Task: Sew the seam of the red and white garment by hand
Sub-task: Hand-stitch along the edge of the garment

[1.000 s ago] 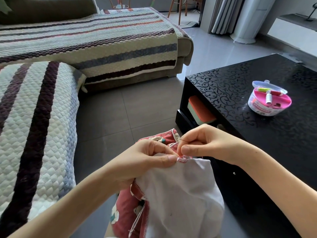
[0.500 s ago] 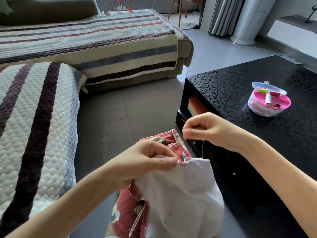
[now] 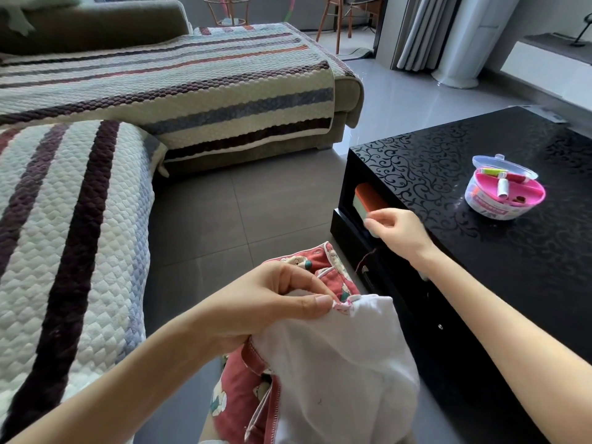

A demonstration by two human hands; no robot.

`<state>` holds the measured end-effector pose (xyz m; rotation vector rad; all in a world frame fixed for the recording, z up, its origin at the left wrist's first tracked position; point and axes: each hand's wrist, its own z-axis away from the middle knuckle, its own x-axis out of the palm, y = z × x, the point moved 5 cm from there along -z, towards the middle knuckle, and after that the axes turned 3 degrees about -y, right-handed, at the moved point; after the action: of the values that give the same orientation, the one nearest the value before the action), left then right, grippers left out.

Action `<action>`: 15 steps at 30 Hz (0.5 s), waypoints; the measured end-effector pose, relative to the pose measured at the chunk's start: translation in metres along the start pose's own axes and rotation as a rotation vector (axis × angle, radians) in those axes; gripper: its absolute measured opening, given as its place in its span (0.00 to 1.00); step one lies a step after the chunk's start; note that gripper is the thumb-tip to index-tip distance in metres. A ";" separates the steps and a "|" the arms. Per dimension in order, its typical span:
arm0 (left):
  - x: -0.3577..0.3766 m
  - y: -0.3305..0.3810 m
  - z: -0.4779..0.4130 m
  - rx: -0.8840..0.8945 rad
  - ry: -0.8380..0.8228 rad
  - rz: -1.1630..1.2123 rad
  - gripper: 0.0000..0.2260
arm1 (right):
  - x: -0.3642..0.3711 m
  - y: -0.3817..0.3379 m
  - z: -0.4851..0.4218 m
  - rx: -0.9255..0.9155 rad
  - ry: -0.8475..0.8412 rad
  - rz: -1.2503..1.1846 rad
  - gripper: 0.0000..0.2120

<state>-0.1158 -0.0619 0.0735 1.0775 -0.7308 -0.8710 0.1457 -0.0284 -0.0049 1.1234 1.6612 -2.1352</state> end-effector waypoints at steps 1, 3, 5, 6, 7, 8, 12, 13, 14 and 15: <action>0.000 0.000 0.000 -0.003 0.001 0.001 0.03 | 0.003 -0.025 0.020 -0.079 -0.160 -0.233 0.08; 0.000 -0.001 -0.001 -0.007 -0.003 0.009 0.04 | 0.007 -0.069 0.063 -0.213 -0.514 -0.412 0.11; 0.001 0.000 -0.001 -0.001 -0.009 0.018 0.03 | 0.011 -0.091 0.092 -0.282 -0.754 -0.403 0.15; 0.002 0.001 -0.002 0.003 -0.016 0.020 0.03 | 0.013 -0.096 0.101 -0.296 -0.826 -0.398 0.18; 0.003 0.001 -0.002 0.005 -0.022 0.023 0.03 | 0.015 -0.098 0.106 -0.309 -0.879 -0.390 0.20; 0.003 0.002 -0.002 0.003 -0.028 0.031 0.04 | 0.016 -0.099 0.109 -0.311 -0.910 -0.381 0.21; 0.004 0.001 -0.003 -0.009 -0.043 0.051 0.04 | 0.016 -0.102 0.111 -0.322 -0.926 -0.443 0.10; 0.004 0.002 -0.003 -0.007 -0.040 0.046 0.04 | 0.016 -0.101 0.110 -0.330 -0.922 -0.462 0.10; 0.004 0.002 -0.003 -0.003 -0.034 0.037 0.04 | 0.015 -0.101 0.109 -0.338 -0.912 -0.472 0.10; 0.003 0.001 -0.003 0.000 -0.025 0.030 0.04 | 0.015 -0.101 0.108 -0.350 -0.893 -0.472 0.11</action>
<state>-0.1112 -0.0628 0.0739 1.0548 -0.7660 -0.8605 0.0295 -0.0863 0.0677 -0.3429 1.7773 -1.9679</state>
